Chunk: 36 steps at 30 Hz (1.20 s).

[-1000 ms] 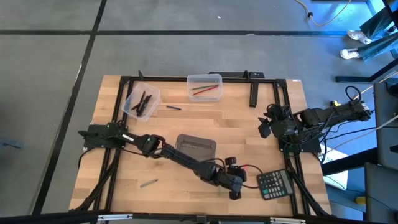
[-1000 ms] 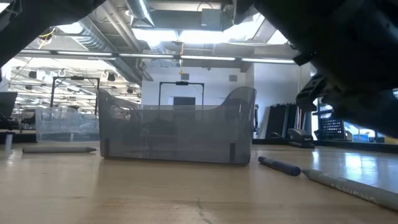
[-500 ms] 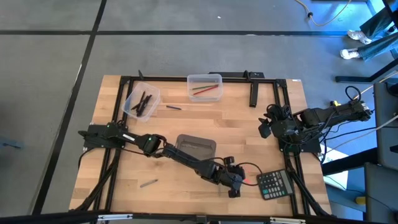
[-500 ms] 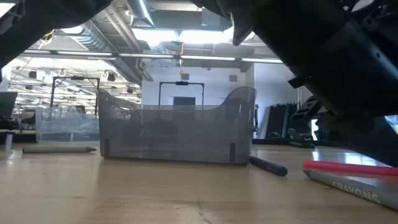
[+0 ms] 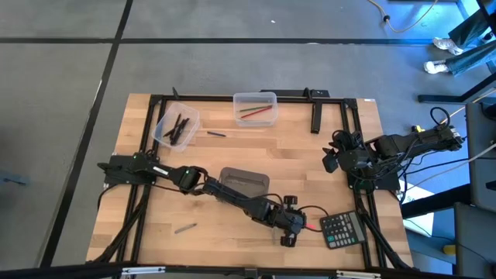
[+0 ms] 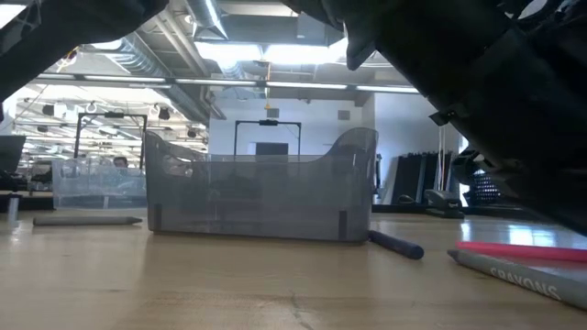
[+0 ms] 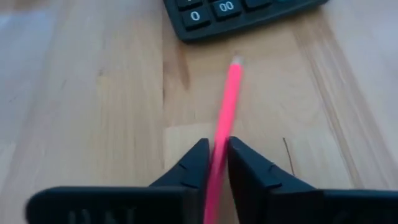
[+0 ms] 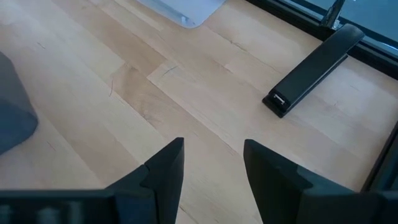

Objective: Sort crayons/erasers/pens/pencils in bins
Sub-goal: Put the pink pencil into the right transparent bin

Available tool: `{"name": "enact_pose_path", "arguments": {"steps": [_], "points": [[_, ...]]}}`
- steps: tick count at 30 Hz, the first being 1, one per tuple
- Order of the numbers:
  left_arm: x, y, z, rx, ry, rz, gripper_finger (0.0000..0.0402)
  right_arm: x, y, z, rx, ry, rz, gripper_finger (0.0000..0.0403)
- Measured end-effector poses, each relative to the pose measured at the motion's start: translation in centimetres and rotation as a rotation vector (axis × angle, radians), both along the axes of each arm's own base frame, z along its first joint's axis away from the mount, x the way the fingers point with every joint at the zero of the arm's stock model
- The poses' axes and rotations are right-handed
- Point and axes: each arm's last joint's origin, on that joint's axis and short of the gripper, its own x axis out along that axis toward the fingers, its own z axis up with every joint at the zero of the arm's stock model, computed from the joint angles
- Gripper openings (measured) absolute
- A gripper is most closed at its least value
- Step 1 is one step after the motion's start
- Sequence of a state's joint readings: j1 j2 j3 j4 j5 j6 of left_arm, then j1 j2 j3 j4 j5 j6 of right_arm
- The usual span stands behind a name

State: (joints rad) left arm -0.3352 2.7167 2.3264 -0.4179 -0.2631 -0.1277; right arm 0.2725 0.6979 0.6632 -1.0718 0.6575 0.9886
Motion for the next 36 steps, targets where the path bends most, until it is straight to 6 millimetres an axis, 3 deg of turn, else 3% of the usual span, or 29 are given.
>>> {"name": "enact_pose_path", "arguments": {"steps": [6,19,36], "points": [[0.2,0.6,0.0,-0.011,0.015,-0.016,0.0007,0.0,0.0,0.0,-0.001,0.002,0.000,0.0171],[0.9,1.6,0.9,0.052,-0.028,-0.053,0.0006,-0.2,-0.1,0.0,-0.034,0.013,-0.014,0.0171],[-0.2,5.0,9.6,0.052,-0.053,0.004,0.0013,-1.3,-0.6,0.1,-0.073,0.013,-0.079,0.0171]]}}
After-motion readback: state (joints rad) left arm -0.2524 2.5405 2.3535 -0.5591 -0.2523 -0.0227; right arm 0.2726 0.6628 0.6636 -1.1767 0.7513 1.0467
